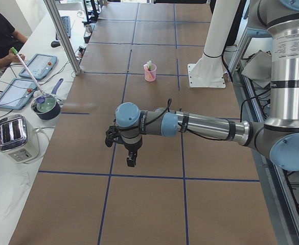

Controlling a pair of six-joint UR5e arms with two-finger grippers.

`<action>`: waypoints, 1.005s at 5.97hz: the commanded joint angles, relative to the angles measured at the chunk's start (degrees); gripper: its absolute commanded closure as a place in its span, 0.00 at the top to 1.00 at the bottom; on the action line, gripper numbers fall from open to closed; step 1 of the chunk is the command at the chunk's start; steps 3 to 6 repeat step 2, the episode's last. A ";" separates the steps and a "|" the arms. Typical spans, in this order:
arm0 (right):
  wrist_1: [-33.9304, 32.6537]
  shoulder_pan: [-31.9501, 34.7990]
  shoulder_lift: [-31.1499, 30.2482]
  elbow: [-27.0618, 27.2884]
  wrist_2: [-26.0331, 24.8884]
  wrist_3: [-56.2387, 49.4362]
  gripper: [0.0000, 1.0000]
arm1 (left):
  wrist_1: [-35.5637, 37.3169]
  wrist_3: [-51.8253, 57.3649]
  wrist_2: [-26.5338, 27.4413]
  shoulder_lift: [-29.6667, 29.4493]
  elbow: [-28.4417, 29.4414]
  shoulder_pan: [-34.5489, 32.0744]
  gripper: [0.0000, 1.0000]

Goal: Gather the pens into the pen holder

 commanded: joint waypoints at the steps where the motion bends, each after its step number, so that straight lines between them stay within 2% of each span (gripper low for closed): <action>1: 0.42 0.07 -0.01 -1.14 4.56 0.24 1.00 | 0.72 0.25 0.33 -0.59 -0.17 0.44 1.00; 2: 0.51 1.38 -0.19 -0.96 8.77 -0.02 1.00 | 0.72 0.42 0.33 -0.07 0.96 0.44 1.00; 6: 0.51 1.38 -0.19 -0.96 8.77 -0.02 1.00 | 0.72 0.42 0.33 -0.07 0.96 0.44 1.00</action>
